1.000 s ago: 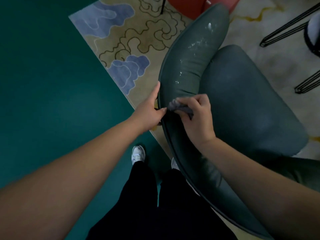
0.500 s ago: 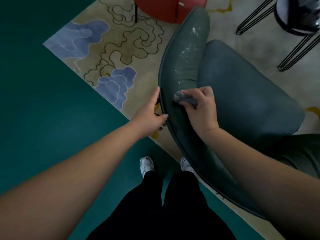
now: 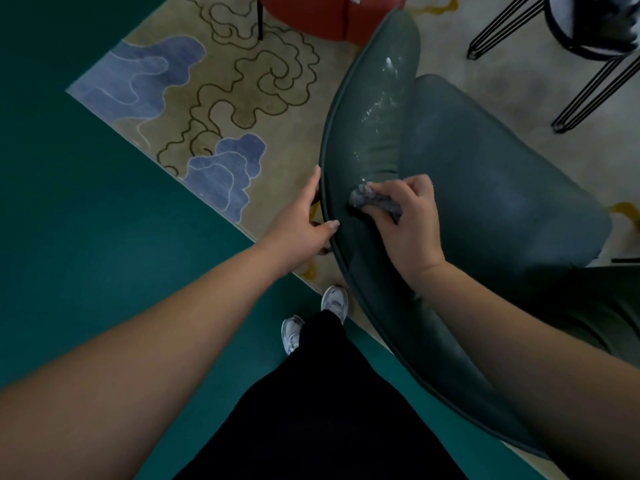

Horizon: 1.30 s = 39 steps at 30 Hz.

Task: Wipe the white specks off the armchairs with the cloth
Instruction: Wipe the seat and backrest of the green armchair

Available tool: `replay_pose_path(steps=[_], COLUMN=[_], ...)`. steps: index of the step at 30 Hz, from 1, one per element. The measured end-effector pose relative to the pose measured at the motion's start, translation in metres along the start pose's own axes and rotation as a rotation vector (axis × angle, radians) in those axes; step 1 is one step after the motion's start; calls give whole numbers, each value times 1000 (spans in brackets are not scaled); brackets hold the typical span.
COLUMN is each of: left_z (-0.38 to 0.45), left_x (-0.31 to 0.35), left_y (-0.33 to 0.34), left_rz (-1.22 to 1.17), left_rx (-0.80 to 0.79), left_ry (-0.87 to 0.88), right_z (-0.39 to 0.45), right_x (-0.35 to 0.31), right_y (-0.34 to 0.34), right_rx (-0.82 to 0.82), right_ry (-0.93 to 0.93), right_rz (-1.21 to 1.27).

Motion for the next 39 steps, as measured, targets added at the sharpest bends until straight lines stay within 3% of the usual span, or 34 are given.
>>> replay_pose_path(steps=[8, 17, 24, 30, 36, 39], left_z=[31, 57, 70, 93, 116, 129], left_x=[7, 17, 20, 28, 31, 34], left_y=[-12, -19, -22, -31, -39, -42], left_rz=[8, 193, 172, 204, 245, 199], left_rx=[19, 52, 51, 16, -54, -98], left_ry=[5, -1, -7, -1, 22, 21], right_z=[15, 11, 70, 47, 106, 97], right_x=[-2, 3, -14, -6, -19, -16], right_y=[6, 4, 21, 15, 27, 25], right_rx=[-17, -62, -7, -12, 63, 85], right_ry=[-45, -69, -51, -56, 108, 147], right_rz=[19, 78, 89, 85, 82, 105])
Point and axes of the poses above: each hand's wrist, its own z-axis towards the middle knuckle, its own y-axis out of the palm, x = y × z, the point moved 4 cm from there along z, towards the middle knuckle, and after that the axes turned 15 degrees about y, right-handed, at the moved point
